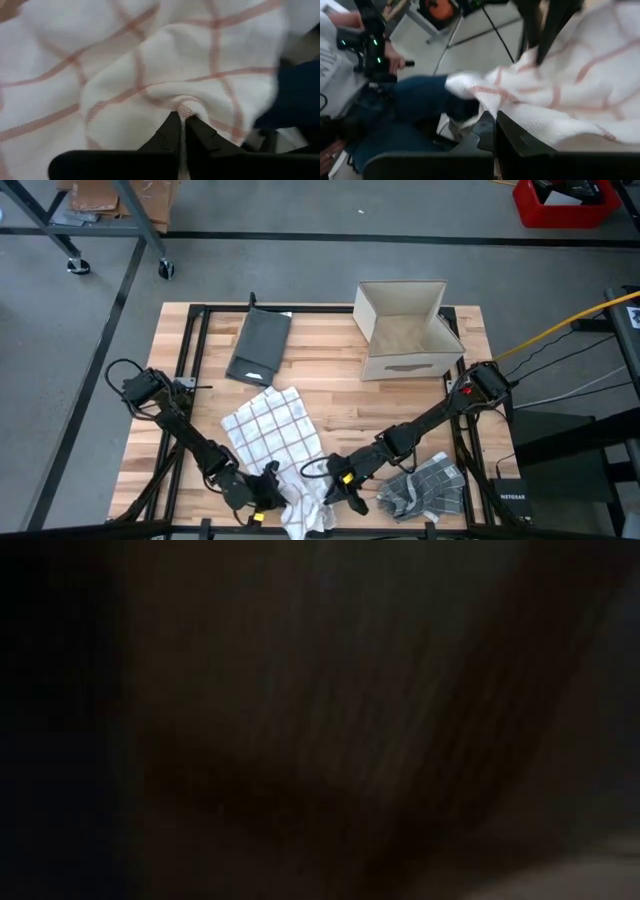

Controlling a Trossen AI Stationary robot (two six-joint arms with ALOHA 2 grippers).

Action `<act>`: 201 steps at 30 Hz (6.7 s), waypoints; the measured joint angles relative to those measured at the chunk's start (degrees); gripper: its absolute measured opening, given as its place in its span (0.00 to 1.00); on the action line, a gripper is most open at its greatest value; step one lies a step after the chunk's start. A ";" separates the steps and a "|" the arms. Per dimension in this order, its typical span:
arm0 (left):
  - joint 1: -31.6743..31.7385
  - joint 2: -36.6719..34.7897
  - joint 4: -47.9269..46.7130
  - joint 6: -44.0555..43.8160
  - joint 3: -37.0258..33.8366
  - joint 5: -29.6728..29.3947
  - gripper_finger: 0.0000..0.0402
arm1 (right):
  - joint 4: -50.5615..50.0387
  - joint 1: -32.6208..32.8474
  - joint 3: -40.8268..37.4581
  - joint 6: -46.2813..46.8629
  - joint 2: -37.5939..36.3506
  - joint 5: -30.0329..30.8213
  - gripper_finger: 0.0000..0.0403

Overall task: Fold towel
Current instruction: Fold the white kitchen towel

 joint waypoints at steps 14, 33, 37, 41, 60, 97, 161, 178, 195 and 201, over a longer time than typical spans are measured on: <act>-4.10 -0.43 1.55 -3.54 -1.24 -1.49 0.00 | -15.23 -5.14 9.05 -0.28 -0.04 11.08 0.01; -4.33 -0.43 -8.47 -32.93 -2.25 -5.80 0.09 | -12.61 -10.65 9.07 2.91 7.27 14.28 0.01; -4.35 -0.43 -10.43 -37.26 -2.23 -5.62 0.21 | -12.53 -11.63 9.07 2.91 7.30 13.97 0.01; -4.30 -0.43 -8.45 -38.99 -2.23 -3.39 0.38 | -12.63 -12.27 9.07 2.89 7.30 13.59 0.01; -4.30 -0.43 -4.20 -35.47 -2.19 4.27 0.43 | -13.03 -16.46 9.07 2.91 7.32 13.94 0.01; 0.50 -1.76 -13.85 -31.59 -2.16 0.28 0.52 | -22.69 -16.39 9.07 1.58 7.32 14.07 0.01; 0.71 -1.52 -13.02 8.89 11.55 -11.59 0.49 | -27.02 -16.35 9.07 3.06 7.32 10.01 0.01; 2.46 12.92 -23.96 20.46 27.58 -11.94 0.49 | -26.87 -16.35 9.05 3.07 7.32 9.83 0.01; 0.48 14.52 -38.01 12.83 29.33 -10.78 0.49 | -26.67 -16.35 9.05 3.06 7.33 9.45 0.01; 0.52 14.89 -38.55 12.83 29.33 -10.65 0.49 | -26.62 -16.35 9.05 3.06 7.32 9.44 0.01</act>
